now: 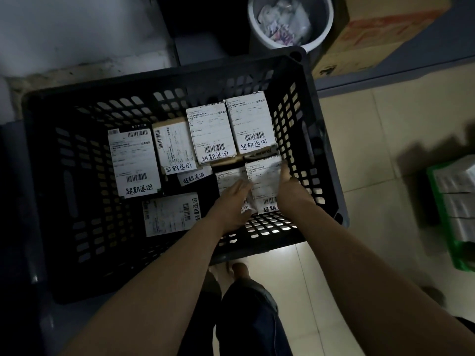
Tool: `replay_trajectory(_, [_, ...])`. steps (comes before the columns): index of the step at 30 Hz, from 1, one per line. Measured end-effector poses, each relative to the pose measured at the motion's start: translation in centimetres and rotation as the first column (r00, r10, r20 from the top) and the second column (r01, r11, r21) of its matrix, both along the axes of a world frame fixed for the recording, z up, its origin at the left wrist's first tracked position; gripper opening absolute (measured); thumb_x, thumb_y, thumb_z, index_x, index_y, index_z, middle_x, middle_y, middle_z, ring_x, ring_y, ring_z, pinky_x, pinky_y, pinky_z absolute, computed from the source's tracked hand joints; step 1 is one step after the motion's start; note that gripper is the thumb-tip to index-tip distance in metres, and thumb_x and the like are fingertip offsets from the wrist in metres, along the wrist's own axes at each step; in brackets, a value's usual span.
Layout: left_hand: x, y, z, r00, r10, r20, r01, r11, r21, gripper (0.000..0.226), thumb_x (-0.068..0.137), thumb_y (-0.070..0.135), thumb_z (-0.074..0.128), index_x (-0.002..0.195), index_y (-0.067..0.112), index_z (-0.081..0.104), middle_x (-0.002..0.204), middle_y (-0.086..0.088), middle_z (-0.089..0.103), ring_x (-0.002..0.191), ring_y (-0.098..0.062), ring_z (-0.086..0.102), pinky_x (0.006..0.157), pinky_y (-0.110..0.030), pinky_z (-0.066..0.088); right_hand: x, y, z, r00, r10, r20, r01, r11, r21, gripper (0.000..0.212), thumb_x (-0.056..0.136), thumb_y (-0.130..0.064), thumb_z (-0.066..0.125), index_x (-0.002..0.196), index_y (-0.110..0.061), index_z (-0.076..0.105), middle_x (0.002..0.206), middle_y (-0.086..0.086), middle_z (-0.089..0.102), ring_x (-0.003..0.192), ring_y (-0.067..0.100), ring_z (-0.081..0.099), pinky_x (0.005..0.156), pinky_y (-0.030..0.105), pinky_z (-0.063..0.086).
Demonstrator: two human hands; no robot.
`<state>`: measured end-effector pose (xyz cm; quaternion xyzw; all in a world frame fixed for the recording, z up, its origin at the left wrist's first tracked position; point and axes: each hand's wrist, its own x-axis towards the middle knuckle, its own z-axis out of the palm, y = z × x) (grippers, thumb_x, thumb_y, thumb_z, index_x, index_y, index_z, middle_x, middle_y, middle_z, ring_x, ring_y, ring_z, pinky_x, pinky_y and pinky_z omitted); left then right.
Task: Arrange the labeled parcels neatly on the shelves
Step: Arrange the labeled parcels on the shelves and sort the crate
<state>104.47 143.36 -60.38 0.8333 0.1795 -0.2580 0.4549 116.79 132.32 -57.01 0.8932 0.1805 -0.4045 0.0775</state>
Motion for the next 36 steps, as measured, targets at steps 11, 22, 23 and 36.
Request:
replay_trajectory(11, [-0.2,0.8,-3.1,0.899,-0.289,-0.33,0.37,0.904,0.217,0.084,0.096,0.037,0.056,0.155,0.029,-0.003,0.158,-0.003,-0.028,0.146,-0.028,-0.02,0.118,-0.049,0.007,0.2,-0.5,-3.9,0.866,0.475,-0.154,-0.487,0.872,-0.053,0.073,0.091,-0.003,0.055,0.152,-0.025,0.024,0.161,0.015,0.001,0.141,0.039,0.025,0.104,0.049,0.043])
replay_trajectory(22, [-0.6,3.4,5.1,0.985,-0.143,0.1,0.089,0.904,0.419,0.047,0.096,0.03,0.05,0.141,0.016,0.044,0.136,-0.005,0.049,0.124,-0.026,0.044,0.099,-0.037,0.036,-1.0,1.7,3.8,0.899,0.433,0.072,-0.439,0.884,0.163,0.048,0.09,-0.009,0.054,0.137,-0.015,0.045,0.139,0.01,0.043,0.127,0.031,0.043,0.099,0.037,0.041])
replay_trajectory(23, [-0.7,3.9,6.9,0.979,-0.134,0.153,0.054,0.895,0.442,0.044,0.096,0.029,0.05,0.138,0.016,0.047,0.131,-0.005,0.051,0.12,-0.026,0.046,0.098,-0.037,0.037,-1.3,2.2,5.7,0.903,0.414,0.117,-0.43,0.876,0.218,0.044,0.09,-0.011,0.054,0.134,-0.013,0.047,0.136,0.01,0.046,0.126,0.03,0.043,0.1,0.036,0.038])
replay_trajectory(36, [-4.1,11.6,30.4,0.846,-0.014,0.532,-0.411,0.619,0.67,0.021,0.082,0.025,0.059,0.101,0.014,0.061,0.095,-0.003,0.056,0.09,-0.026,0.053,0.077,-0.039,0.045,-2.1,10.9,26.9,0.798,0.312,0.516,-0.596,0.536,0.597,0.031,0.08,-0.014,0.071,0.109,-0.007,0.064,0.104,0.013,0.06,0.095,0.035,0.057,0.083,0.041,0.046])
